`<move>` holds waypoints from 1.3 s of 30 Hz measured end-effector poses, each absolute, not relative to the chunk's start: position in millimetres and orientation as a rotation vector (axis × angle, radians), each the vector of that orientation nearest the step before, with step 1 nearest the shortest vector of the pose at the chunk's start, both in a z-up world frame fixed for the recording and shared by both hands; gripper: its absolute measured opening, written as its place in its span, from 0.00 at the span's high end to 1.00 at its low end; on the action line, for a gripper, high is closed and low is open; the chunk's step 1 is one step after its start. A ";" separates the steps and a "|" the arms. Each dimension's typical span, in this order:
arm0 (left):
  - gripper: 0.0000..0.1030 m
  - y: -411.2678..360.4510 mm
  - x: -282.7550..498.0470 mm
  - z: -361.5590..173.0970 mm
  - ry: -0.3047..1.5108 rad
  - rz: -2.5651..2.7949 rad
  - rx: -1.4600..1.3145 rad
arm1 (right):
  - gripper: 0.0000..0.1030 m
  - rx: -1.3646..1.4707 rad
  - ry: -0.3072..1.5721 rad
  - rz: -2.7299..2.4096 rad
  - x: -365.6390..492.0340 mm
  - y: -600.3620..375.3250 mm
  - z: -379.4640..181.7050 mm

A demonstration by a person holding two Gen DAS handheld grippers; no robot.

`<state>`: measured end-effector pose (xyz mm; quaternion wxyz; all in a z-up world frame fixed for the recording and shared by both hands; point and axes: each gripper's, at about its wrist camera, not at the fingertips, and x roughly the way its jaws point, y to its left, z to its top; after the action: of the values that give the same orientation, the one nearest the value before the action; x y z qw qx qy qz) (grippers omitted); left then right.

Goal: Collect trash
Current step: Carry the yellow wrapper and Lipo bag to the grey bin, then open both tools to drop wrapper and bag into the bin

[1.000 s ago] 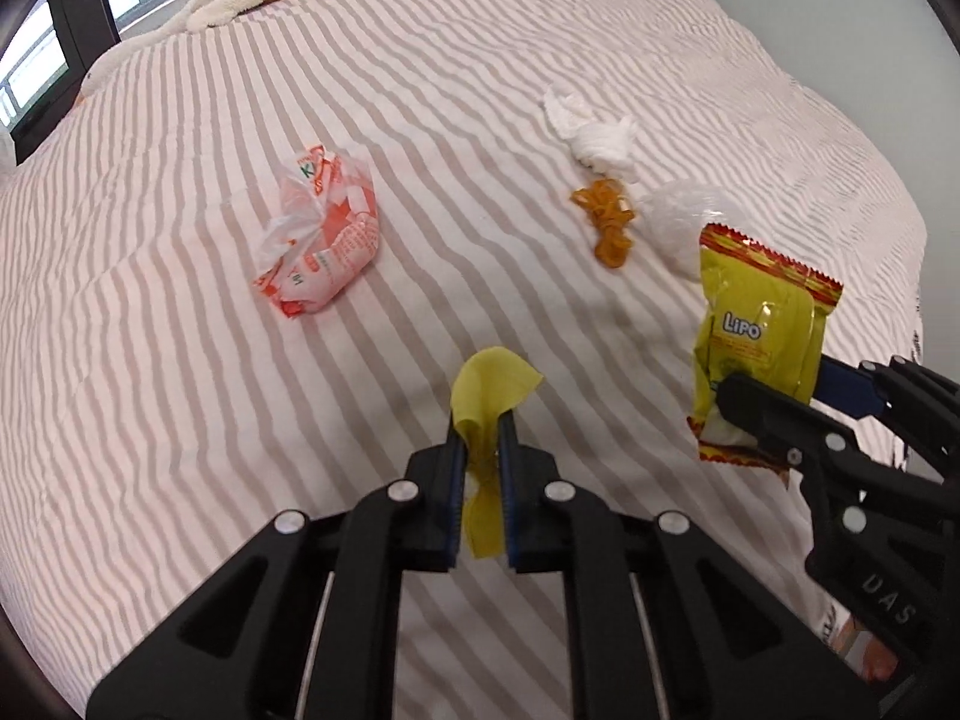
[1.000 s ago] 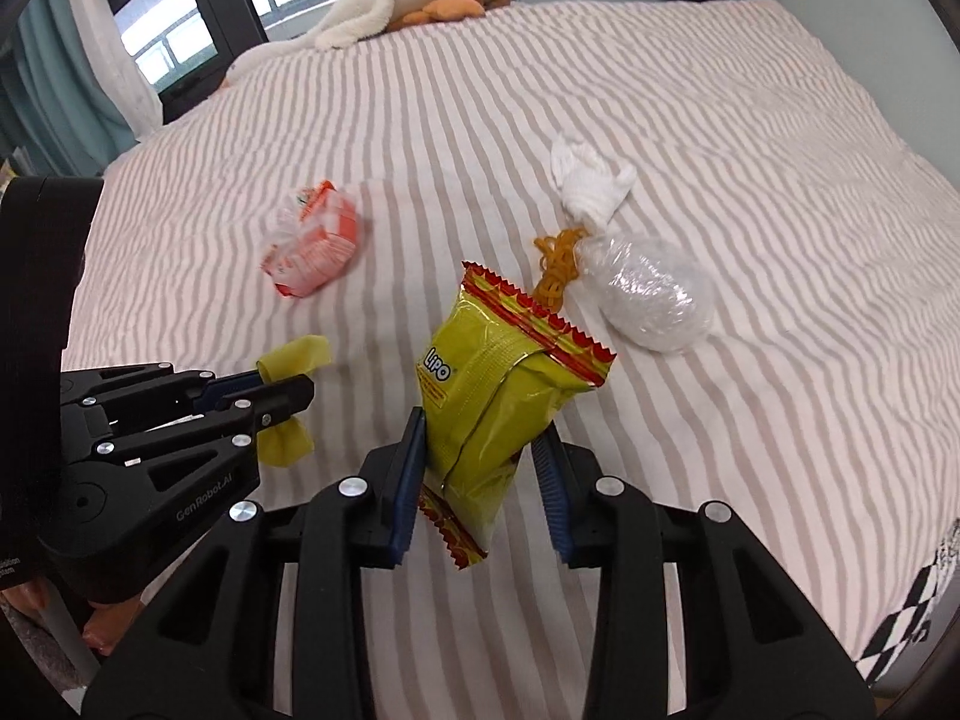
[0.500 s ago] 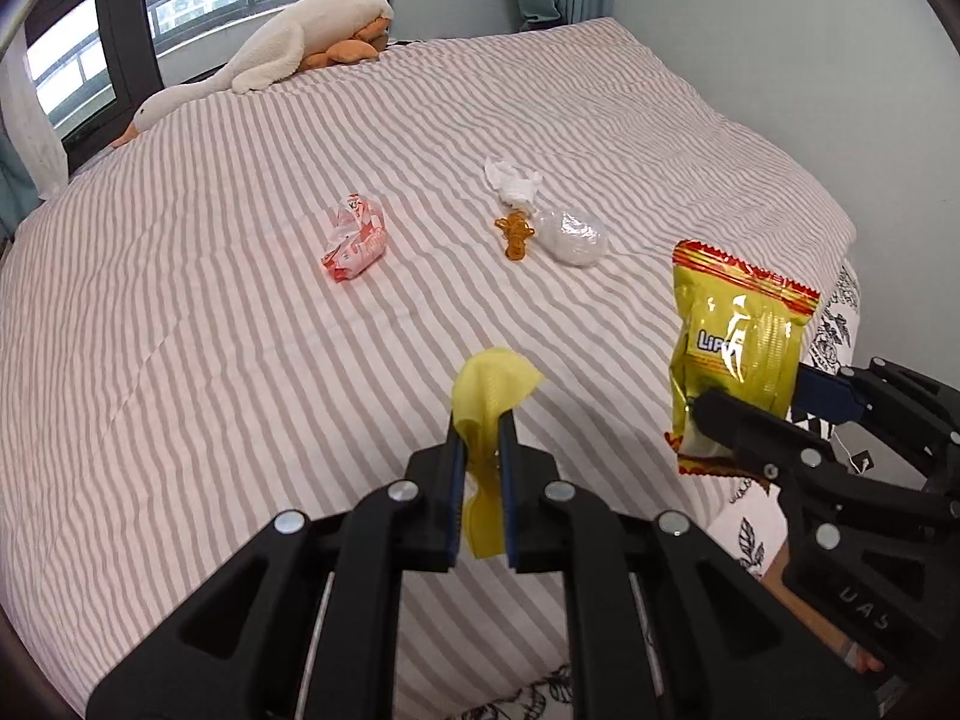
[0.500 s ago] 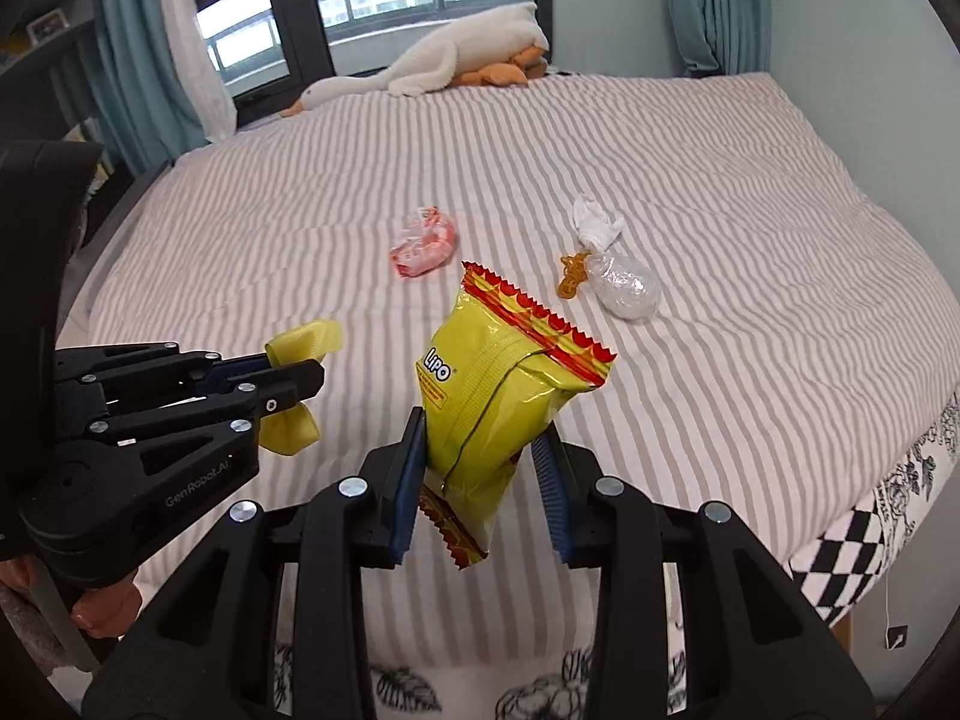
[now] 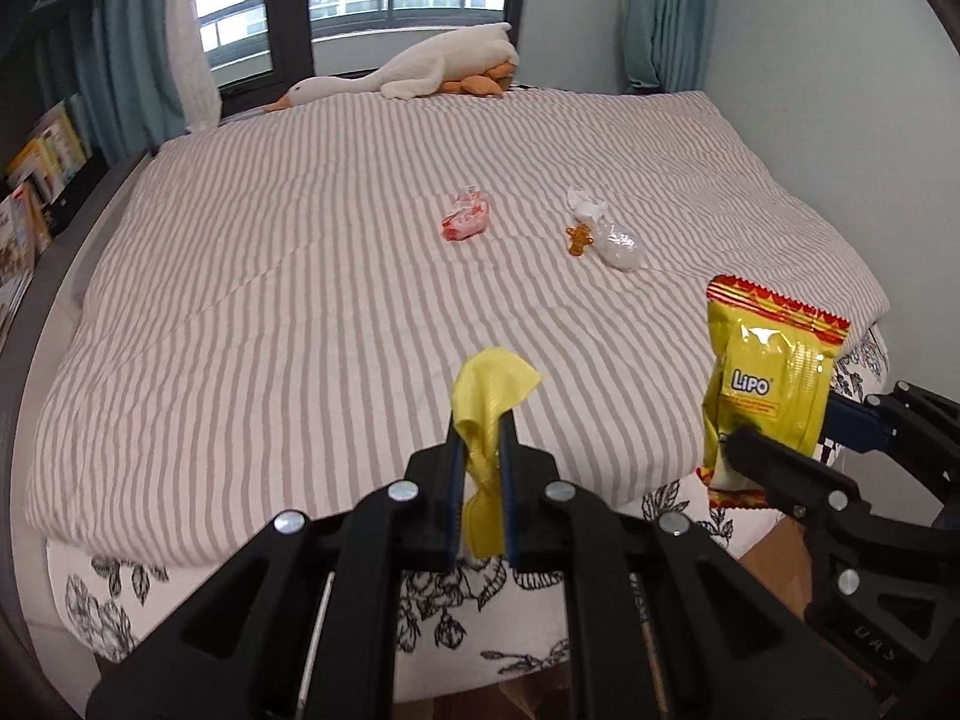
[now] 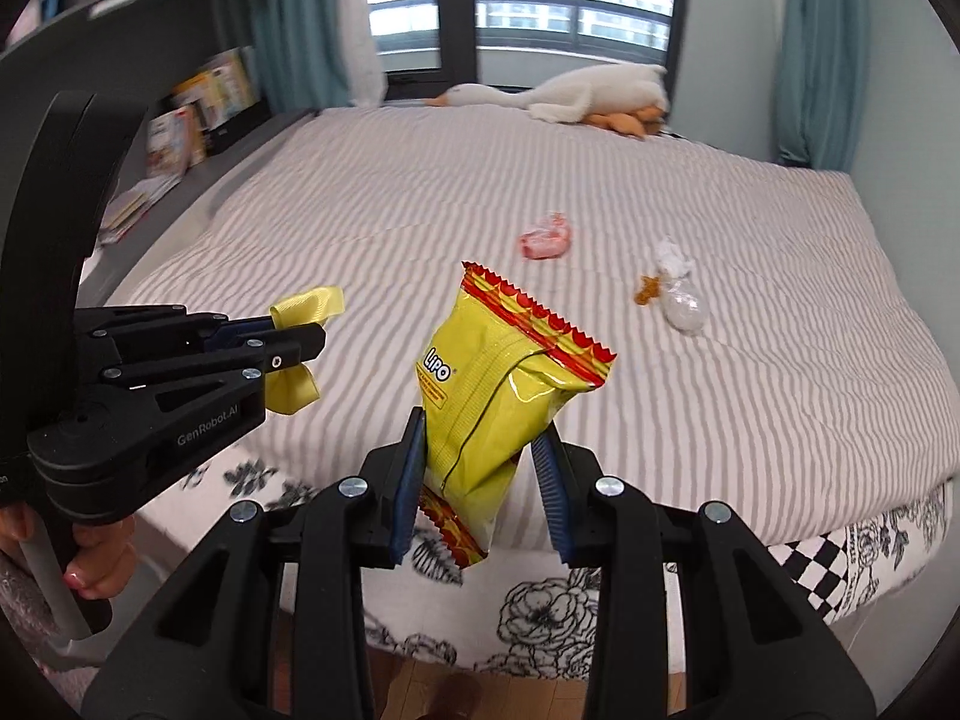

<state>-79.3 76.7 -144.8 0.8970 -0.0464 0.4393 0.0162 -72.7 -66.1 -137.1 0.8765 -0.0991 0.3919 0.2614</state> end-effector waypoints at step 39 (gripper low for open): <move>0.89 302.5 -609.3 -137.2 0.852 0.848 -0.445 | 0.55 -0.582 0.743 1.446 -539.9 251.4 -134.5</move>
<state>-609.3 302.5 -137.2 0.8016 -0.2077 0.3973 0.3955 -539.9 251.4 -134.5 0.6498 -0.2561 0.3272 0.6365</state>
